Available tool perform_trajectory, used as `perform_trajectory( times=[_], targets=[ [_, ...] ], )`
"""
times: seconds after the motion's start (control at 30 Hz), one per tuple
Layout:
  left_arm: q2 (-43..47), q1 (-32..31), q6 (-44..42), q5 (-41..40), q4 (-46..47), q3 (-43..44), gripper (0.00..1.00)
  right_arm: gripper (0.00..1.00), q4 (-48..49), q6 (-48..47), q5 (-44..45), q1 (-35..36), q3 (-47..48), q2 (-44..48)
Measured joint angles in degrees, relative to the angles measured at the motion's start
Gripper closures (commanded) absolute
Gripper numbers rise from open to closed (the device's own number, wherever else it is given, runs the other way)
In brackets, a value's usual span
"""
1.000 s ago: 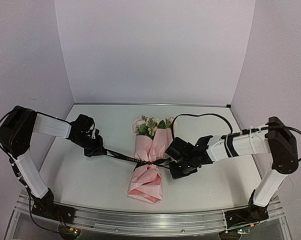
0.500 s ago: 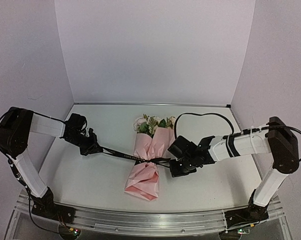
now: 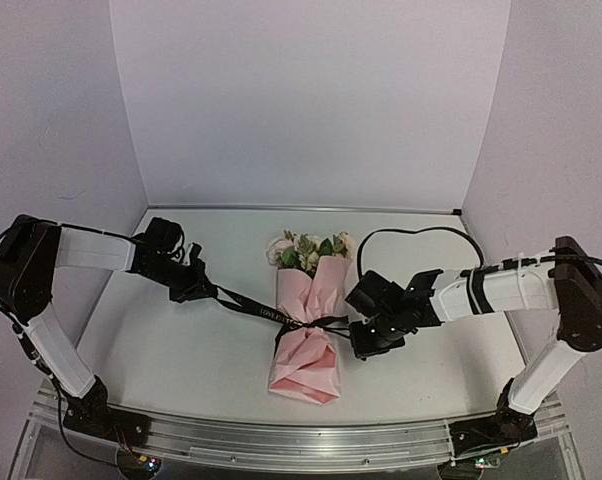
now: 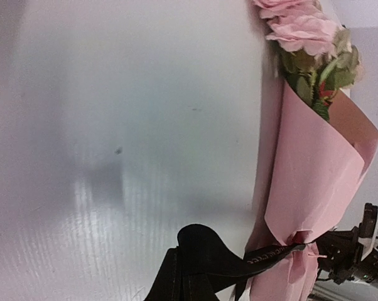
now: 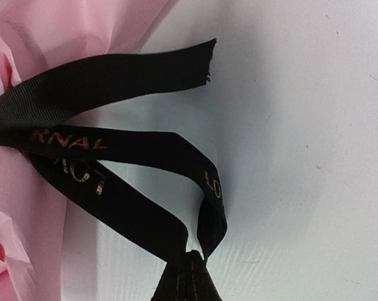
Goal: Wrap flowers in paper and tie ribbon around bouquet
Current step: Tie the half-tied ribbon around the folded bouquet.
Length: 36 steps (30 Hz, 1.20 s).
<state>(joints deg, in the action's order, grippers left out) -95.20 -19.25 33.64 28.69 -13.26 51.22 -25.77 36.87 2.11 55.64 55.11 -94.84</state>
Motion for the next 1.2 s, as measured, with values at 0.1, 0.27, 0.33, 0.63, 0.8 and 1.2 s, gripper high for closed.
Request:
perform_trajectory(
  times=[0.1,0.27,0.33,0.63,0.8,1.2],
  targets=[
    [0.07,-2.41,-1.93,-0.41,-0.22,2.56,1.0,1.0,-2.32,-0.3,0.07,0.0,-0.01,0.31],
    [0.13,-4.6,-4.39,-0.42,-1.35,5.55,1.0,1.0,-4.21,-0.63,-0.05,0.0,-0.2,0.47],
    [0.13,-4.65,-5.23,-0.41,-1.85,6.59,1.0,1.0,-4.42,-0.63,-0.14,0.02,-0.26,0.56],
    [-1.11,-4.65,-6.67,0.26,-1.84,8.81,0.99,0.86,-4.37,-0.16,-2.12,1.35,-0.47,0.68],
    [-1.86,-4.65,-7.29,0.22,-2.54,9.08,0.64,0.47,-4.87,0.76,-3.27,1.48,-0.9,4.27],
    [1.37,-4.65,-6.63,-3.52,-3.0,9.78,0.0,0.02,-4.81,2.0,-0.16,-6.39,-0.06,16.37]
  ],
)
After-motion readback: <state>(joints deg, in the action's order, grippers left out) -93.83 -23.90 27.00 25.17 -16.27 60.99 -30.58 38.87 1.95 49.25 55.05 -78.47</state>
